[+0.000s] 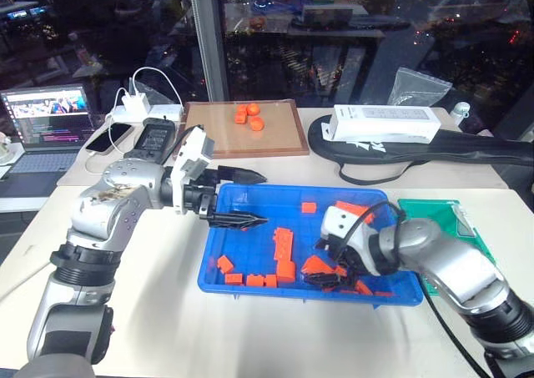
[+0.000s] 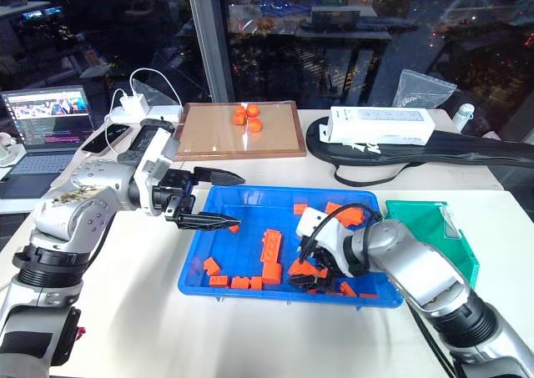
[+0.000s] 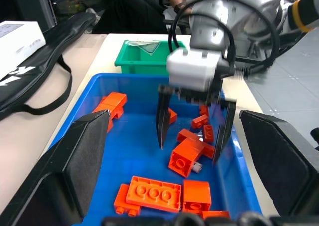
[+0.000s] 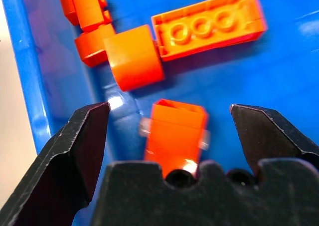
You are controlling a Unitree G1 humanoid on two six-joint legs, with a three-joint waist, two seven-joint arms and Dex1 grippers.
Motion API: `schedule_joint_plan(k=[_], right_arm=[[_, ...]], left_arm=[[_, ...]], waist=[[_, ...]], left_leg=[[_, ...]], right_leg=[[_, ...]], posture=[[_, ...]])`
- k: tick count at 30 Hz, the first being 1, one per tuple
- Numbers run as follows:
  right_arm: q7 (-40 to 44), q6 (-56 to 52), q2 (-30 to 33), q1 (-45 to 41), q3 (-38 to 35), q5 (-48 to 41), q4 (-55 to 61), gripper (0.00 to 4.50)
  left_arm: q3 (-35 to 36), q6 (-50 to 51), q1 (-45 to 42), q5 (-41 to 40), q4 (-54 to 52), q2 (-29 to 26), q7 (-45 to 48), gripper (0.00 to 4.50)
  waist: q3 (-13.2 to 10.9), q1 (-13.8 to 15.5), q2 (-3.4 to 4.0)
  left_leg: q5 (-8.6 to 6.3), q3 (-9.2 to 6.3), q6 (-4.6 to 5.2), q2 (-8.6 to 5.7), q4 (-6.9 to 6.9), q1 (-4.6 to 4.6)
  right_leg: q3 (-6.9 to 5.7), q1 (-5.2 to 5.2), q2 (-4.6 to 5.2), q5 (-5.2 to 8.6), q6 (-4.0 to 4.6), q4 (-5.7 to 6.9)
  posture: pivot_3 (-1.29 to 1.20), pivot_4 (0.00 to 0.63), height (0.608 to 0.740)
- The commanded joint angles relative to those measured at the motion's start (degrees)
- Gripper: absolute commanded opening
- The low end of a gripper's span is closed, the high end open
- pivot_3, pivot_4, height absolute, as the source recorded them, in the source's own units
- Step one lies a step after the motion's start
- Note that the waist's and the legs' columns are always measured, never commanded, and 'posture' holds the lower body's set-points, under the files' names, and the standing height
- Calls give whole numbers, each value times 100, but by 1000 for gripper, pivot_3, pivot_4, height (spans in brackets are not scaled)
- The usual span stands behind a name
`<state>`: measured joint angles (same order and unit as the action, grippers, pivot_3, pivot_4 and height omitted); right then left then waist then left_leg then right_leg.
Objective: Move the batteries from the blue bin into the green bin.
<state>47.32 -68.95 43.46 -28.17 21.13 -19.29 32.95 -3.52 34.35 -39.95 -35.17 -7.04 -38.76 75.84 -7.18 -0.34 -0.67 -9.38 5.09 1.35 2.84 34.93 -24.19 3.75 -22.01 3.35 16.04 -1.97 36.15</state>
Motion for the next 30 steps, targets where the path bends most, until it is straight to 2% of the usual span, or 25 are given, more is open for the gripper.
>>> schedule_joint_plan(k=[1, 3, 7, 9, 16, 25, 26, 28, 30], right_arm=[[-339, -161, -126, 71, 25, 14, 124, 3968], [-442, -65, -115, 59, 97, 72, 97, 3476], [-494, -12, -73, 10, 54, 25, 103, 2036], [-473, 72, -2, -71, -89, 16, 47, 1457], [-274, 651, 527, -408, -254, 206, -556, 1457], [-251, 1966, 938, -604, -12, 1269, -1901, 1457], [-255, 2019, 931, -643, -60, 1319, -1936, 2460], [-209, 2019, 866, -690, -170, 1302, -1898, 2938], [-84, 1811, 702, -703, -387, 1006, -1663, 3674]], left_arm=[[6, -14, -16, 24, -176, -164, 64, 4500], [-12, -11, 1, 42, -170, -189, 71, 4500], [-60, -31, -27, 60, -125, -165, 80, 4500], [-93, -58, -73, 87, -69, -130, 85, 4500], [-146, -138, -74, 133, -28, -91, 105, 4500], [-129, -163, -34, 167, -62, -58, 50, 4500], [-123, -160, -24, 168, -65, -50, 34, 4500], [-122, -171, -1, 189, -58, -44, 17, 4500], [-134, -181, 32, 204, -67, -45, 9, 4500]], waist=[[1, 0, -2], [1, -7, -3], [2, -7, -3], [2, -8, -3], [3, -18, -7], [3, -37, -7], [3, -37, -7], [3, -37, -7], [3, -36, -7]], left_leg=[[0, -1, 0, 0, 0, 0], [0, -1, 0, 1, -1, 0], [0, -1, 0, 0, 0, 1], [0, -1, 0, 0, 0, 1], [0, 0, 0, 0, 0, 1], [0, 7, 1, 0, -3, 0], [0, 7, 1, 0, -4, 0], [0, 7, 1, 0, -5, 0], [0, 5, 1, 0, -6, 0]], right_leg=[[0, 0, 0, 0, 0, 0], [-1, 0, -1, 0, 0, 0], [0, 0, -1, 0, 0, 0], [-1, 0, -1, 0, 0, 0], [-1, 0, -1, 0, 0, -2], [0, -2, -3, 0, 0, -2], [1, -4, -3, 0, 0, -1], [1, -4, -4, 1, 0, -1], [2, -4, -4, 1, 0, -1]], posture=[[0, 150, 740], [0, 150, 740], [0, 150, 740], [0, 150, 740], [0, 150, 740], [0, 150, 740], [0, 150, 740], [0, 150, 740], [0, 150, 740]])
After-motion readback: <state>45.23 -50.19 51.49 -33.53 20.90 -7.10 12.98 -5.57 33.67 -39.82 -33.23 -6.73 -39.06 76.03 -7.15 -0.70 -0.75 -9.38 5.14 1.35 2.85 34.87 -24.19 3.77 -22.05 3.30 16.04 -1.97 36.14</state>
